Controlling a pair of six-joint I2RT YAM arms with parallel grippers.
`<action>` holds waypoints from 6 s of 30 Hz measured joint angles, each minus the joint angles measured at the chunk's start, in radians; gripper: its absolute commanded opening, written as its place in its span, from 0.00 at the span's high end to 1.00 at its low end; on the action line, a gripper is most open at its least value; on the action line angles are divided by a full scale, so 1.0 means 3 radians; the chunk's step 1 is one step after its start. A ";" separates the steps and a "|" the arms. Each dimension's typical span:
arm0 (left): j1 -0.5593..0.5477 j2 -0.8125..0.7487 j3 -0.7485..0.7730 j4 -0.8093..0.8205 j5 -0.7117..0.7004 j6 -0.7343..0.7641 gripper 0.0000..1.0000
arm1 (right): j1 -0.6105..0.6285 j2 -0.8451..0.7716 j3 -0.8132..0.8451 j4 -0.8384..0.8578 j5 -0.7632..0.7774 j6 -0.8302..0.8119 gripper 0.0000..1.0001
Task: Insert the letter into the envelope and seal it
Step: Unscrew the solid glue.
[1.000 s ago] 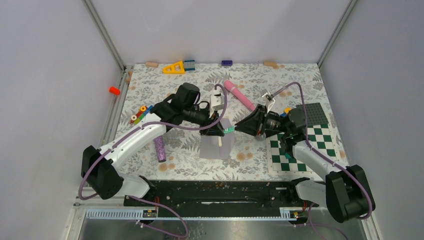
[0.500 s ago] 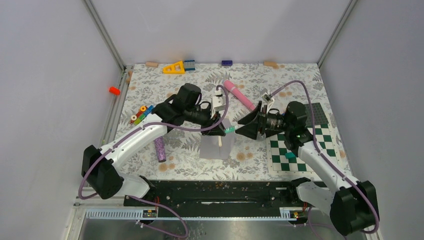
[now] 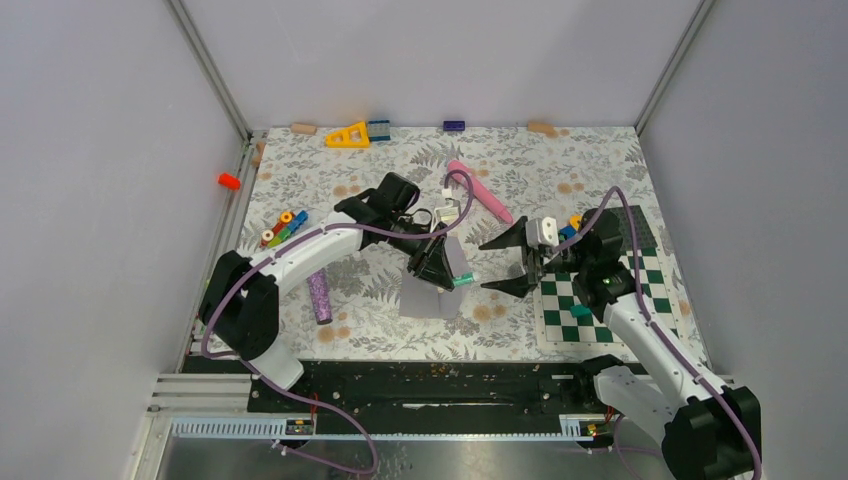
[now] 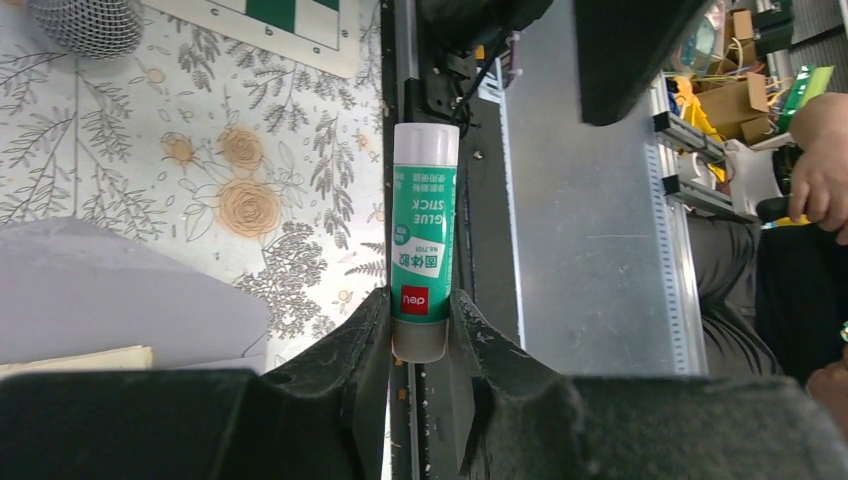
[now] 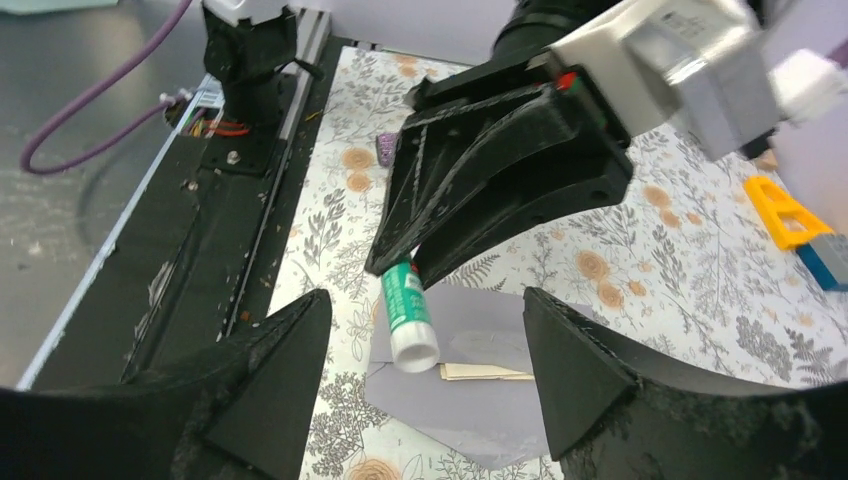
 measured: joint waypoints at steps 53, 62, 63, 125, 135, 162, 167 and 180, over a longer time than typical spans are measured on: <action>-0.0010 0.0191 0.0183 -0.0463 0.0223 0.0229 1.00 | 0.0141 0.0175 -0.0526 0.0031 -0.0086 -0.0917 0.53; -0.0008 0.0191 0.0184 -0.0426 0.0216 0.0212 1.00 | 0.0179 0.0181 -0.0581 0.0360 -0.0079 -0.0559 0.69; -0.0008 0.0191 0.0184 -0.0418 0.0212 0.0200 1.00 | 0.0179 0.0179 -0.0581 0.0360 -0.0080 -0.0553 0.73; -0.0060 0.0160 0.0022 -0.0144 0.0001 0.0048 1.00 | 0.0076 0.0111 0.0020 -0.1760 0.0103 -0.2455 0.31; -0.0060 0.0200 0.0080 -0.0209 0.0139 0.0058 1.00 | 0.0184 0.0146 -0.0076 -0.1743 0.0062 -0.2706 0.39; -0.0072 0.0247 0.0100 -0.0389 0.0108 0.0144 1.00 | 0.0200 0.0264 -0.0076 -0.1492 -0.0042 -0.2370 0.78; -0.0104 0.0172 0.0100 -0.0423 -0.0090 0.0150 1.00 | 0.0200 0.0406 -0.0039 -0.1455 -0.0042 -0.1920 0.82; -0.0256 -0.0512 -0.0046 -0.0233 -0.0992 0.0207 1.00 | 0.0198 0.0842 0.0263 -0.1007 0.0017 0.0378 0.79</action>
